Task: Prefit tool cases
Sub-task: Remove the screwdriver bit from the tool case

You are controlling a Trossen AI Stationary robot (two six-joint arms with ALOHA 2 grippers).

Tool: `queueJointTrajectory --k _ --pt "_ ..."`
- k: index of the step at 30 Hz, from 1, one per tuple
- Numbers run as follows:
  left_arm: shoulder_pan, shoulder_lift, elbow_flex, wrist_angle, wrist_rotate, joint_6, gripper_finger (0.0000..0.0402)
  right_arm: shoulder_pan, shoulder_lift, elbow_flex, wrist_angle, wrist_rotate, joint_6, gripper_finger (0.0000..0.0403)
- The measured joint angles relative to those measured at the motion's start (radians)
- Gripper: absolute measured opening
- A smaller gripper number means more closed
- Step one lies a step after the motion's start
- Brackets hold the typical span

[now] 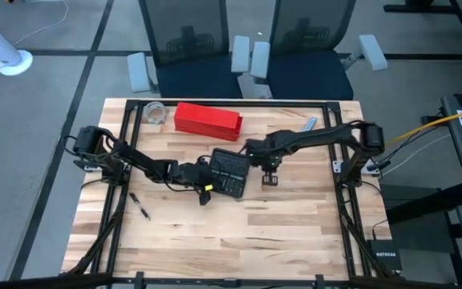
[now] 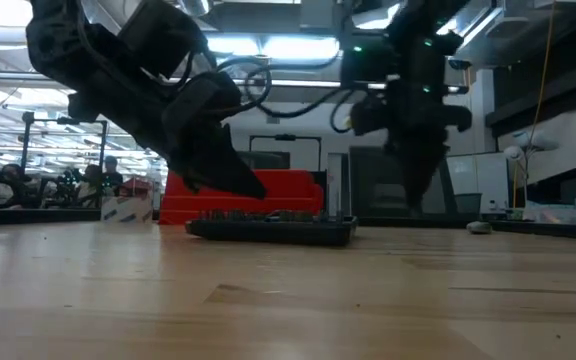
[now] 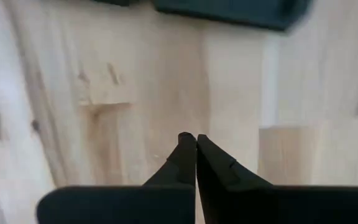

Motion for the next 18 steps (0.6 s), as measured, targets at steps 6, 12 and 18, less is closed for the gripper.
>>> queueJointTrajectory --k 6,12,18 --pt "0.011 -0.039 0.000 -0.009 0.000 0.049 0.0000 -0.014 -0.069 -0.154 0.122 -0.010 0.134 0.0003" --pt "0.051 -0.081 0.000 -0.023 0.000 0.098 0.0000 -0.013 -0.070 -0.183 0.175 -0.054 0.149 0.0051" --pt "0.095 -0.164 0.000 -0.131 0.000 0.147 0.0000 -0.013 -0.084 -0.138 0.171 -0.047 0.119 0.0130"
